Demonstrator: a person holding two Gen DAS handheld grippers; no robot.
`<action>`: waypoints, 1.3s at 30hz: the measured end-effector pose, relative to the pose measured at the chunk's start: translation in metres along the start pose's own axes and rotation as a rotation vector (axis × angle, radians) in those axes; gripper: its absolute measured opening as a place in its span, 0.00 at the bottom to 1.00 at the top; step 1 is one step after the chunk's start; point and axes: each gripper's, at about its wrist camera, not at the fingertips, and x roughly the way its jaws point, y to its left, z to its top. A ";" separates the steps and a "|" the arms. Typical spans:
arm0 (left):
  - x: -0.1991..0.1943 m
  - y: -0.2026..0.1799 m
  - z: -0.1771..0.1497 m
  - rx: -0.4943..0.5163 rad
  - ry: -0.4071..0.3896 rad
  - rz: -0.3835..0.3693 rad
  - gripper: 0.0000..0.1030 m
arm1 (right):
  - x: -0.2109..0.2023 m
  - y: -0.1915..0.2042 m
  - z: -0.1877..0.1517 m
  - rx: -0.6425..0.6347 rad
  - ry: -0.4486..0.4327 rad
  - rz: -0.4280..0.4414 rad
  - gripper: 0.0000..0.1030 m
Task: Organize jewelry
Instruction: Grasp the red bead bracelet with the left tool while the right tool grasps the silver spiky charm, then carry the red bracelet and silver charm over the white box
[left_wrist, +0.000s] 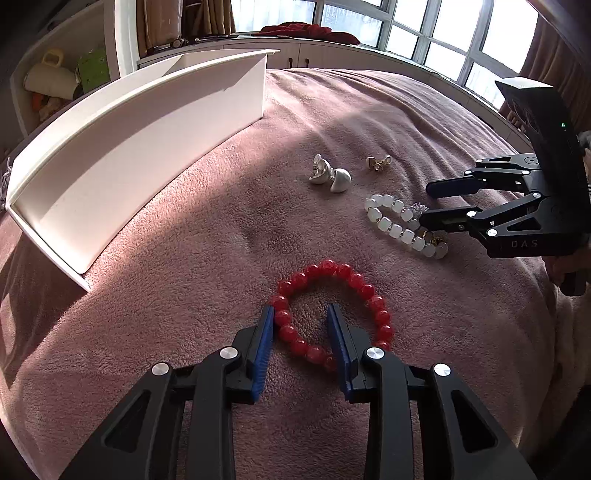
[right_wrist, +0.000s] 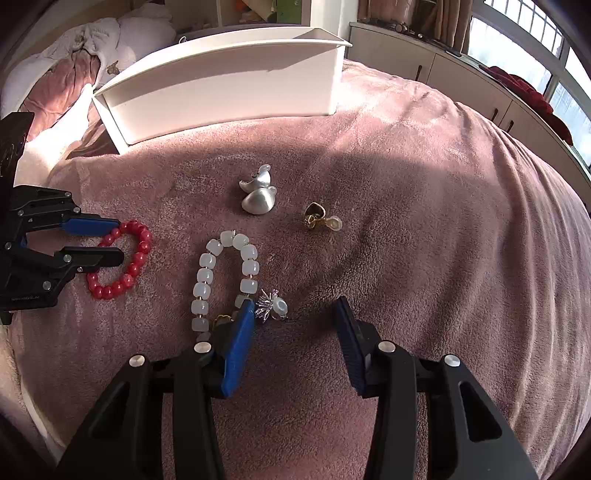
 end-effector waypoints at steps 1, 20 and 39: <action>0.000 0.000 0.000 0.000 0.000 -0.003 0.26 | 0.000 0.001 0.000 0.000 0.001 0.011 0.35; -0.036 0.000 0.003 -0.028 -0.098 0.011 0.14 | -0.035 -0.004 0.003 0.085 -0.100 0.076 0.18; -0.110 0.012 0.070 0.024 -0.250 0.041 0.14 | -0.096 -0.002 0.068 0.059 -0.291 0.070 0.18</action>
